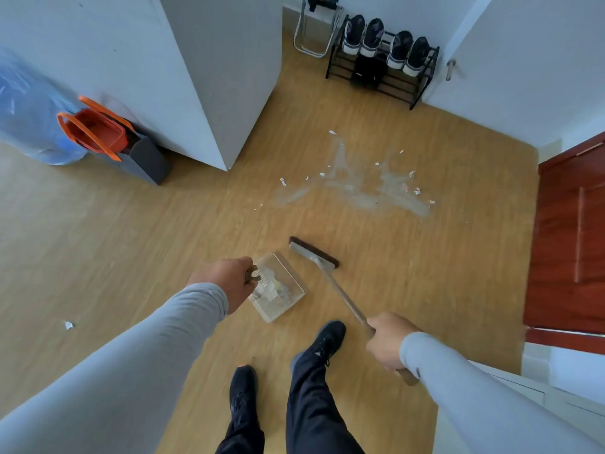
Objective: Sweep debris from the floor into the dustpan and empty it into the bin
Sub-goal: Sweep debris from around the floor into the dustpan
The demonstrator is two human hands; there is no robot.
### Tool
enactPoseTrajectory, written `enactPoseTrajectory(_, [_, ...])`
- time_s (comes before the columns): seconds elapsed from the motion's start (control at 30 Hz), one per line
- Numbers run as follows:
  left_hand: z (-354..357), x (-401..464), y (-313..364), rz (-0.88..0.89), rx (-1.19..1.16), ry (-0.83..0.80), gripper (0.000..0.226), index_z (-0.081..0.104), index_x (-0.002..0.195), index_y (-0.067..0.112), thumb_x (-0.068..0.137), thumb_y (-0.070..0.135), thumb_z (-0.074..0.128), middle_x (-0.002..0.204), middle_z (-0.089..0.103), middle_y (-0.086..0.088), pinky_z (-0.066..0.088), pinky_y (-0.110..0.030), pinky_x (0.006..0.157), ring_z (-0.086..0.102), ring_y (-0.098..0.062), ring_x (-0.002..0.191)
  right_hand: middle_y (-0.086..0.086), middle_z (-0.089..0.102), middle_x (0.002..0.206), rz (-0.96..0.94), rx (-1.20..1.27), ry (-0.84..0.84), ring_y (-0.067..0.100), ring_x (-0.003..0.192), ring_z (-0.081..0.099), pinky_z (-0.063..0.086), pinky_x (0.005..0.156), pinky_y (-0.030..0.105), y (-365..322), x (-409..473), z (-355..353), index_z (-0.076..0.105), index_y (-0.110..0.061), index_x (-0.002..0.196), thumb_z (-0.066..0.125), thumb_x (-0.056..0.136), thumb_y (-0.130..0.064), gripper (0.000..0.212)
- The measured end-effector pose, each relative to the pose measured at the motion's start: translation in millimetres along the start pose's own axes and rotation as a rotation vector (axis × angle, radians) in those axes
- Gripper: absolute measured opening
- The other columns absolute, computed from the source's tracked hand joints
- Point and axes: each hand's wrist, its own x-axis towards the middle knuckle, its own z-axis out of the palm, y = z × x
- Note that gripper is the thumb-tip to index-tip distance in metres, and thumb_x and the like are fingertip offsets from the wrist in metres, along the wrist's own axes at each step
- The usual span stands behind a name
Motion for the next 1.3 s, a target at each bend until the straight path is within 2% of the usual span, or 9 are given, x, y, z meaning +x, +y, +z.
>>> enactPoseTrajectory(0.07, [-4.5, -0.2, -4.2, -0.016, -0.017, 0.003, 0.017, 0.054, 0.099, 0.035, 0.096, 0.051, 0.047, 0.079, 0.057, 0.015, 0.038, -0.024, 0.048, 0.056, -0.009, 0.065, 0.005, 0.062, 0.065, 0.014, 0.185, -0.073, 0.018, 0.048, 0.053, 0.042, 0.043, 0.021, 34.0, -14.0, -23.9, 0.051, -0.030, 0.144, 0.057, 0.087, -0.014, 0.059])
enactPoseTrajectory(0.17, [0.0, -6.2, -2.3, -0.009, -0.014, 0.018, 0.014, 0.050, 0.095, 0.035, 0.096, 0.049, 0.047, 0.075, 0.056, 0.015, 0.036, -0.025, 0.048, 0.054, -0.008, 0.063, 0.004, 0.059, 0.058, 0.048, 0.381, -0.084, 0.015, 0.043, 0.044, 0.037, 0.043, 0.023, 77.8, -40.1, -51.4, 0.044, -0.030, 0.151, 0.064, 0.084, -0.017, 0.071])
enactPoseTrajectory(0.3, [4.2, -9.8, 0.1, -0.003, -0.026, 0.025, 0.012, 0.047, 0.094, 0.038, 0.096, 0.049, 0.046, 0.076, 0.056, 0.015, 0.040, -0.025, 0.050, 0.056, -0.009, 0.064, 0.001, 0.059, 0.058, 0.014, 0.294, 0.040, 0.018, 0.043, 0.049, 0.039, 0.042, 0.023, 60.0, -32.5, -35.5, 0.042, -0.034, 0.150, 0.058, 0.080, -0.020, 0.073])
enactPoseTrajectory(0.47, [5.0, -9.1, -6.5, -0.007, -0.013, 0.024, 0.015, 0.053, 0.101, 0.037, 0.096, 0.050, 0.047, 0.079, 0.059, 0.015, 0.040, -0.025, 0.049, 0.058, -0.010, 0.068, 0.003, 0.066, 0.101, -0.006, 0.010, 0.107, 0.023, 0.076, 0.070, 0.057, 0.057, 0.027, 2.1, 6.2, 3.8, 0.047, -0.025, 0.147, 0.047, 0.091, -0.015, 0.056])
enactPoseTrajectory(0.53, [6.3, -9.5, -5.7, 0.003, -0.002, 0.029, 0.015, 0.052, 0.099, 0.036, 0.096, 0.049, 0.047, 0.078, 0.059, 0.014, 0.040, -0.025, 0.049, 0.058, -0.010, 0.066, 0.008, 0.071, 0.096, -0.012, -0.004, -0.007, 0.022, 0.071, 0.071, 0.056, 0.053, 0.025, 2.0, -0.6, 6.5, 0.050, -0.025, 0.144, 0.048, 0.089, -0.013, 0.056])
enactPoseTrajectory(0.67, [5.8, -8.6, -3.2, 0.017, 0.016, 0.026, 0.017, 0.053, 0.101, 0.032, 0.096, 0.047, 0.046, 0.081, 0.062, 0.010, 0.050, -0.029, 0.053, 0.061, -0.014, 0.069, 0.002, 0.061, 0.055, -0.021, 0.240, -0.118, 0.015, 0.042, 0.048, 0.040, 0.041, 0.022, 62.1, -33.4, -30.2, 0.043, -0.030, 0.151, 0.062, 0.087, -0.014, 0.068])
enactPoseTrajectory(0.8, [8.8, -10.3, -5.6, 0.025, 0.018, 0.036, 0.018, 0.054, 0.103, 0.033, 0.097, 0.048, 0.046, 0.082, 0.063, 0.010, 0.053, -0.029, 0.054, 0.062, -0.015, 0.069, 0.004, 0.059, 0.059, -0.007, 0.339, -0.081, 0.017, 0.044, 0.046, 0.040, 0.041, 0.025, 96.7, -66.7, -41.6, 0.043, -0.029, 0.150, 0.066, 0.085, -0.017, 0.070])
enactPoseTrajectory(1.03, [12.3, -9.5, -6.7, 0.030, 0.000, 0.072, 0.012, 0.049, 0.096, 0.038, 0.096, 0.049, 0.047, 0.076, 0.060, 0.013, 0.044, -0.025, 0.048, 0.059, -0.012, 0.063, 0.006, 0.058, 0.058, -0.001, 0.261, 0.079, 0.020, 0.049, 0.050, 0.043, 0.045, 0.025, 54.4, -39.9, -10.4, 0.040, -0.031, 0.152, 0.055, 0.087, -0.015, 0.069])
enactPoseTrajectory(1.3, [12.2, -8.7, -5.0, 0.021, -0.003, 0.084, 0.012, 0.048, 0.094, 0.038, 0.096, 0.050, 0.046, 0.073, 0.059, 0.012, 0.039, -0.023, 0.044, 0.056, -0.011, 0.058, 0.002, 0.058, 0.058, 0.010, 0.161, -0.094, 0.015, 0.047, 0.049, 0.044, 0.047, 0.026, 58.6, -43.4, -6.0, 0.041, -0.034, 0.152, 0.059, 0.089, -0.016, 0.067])
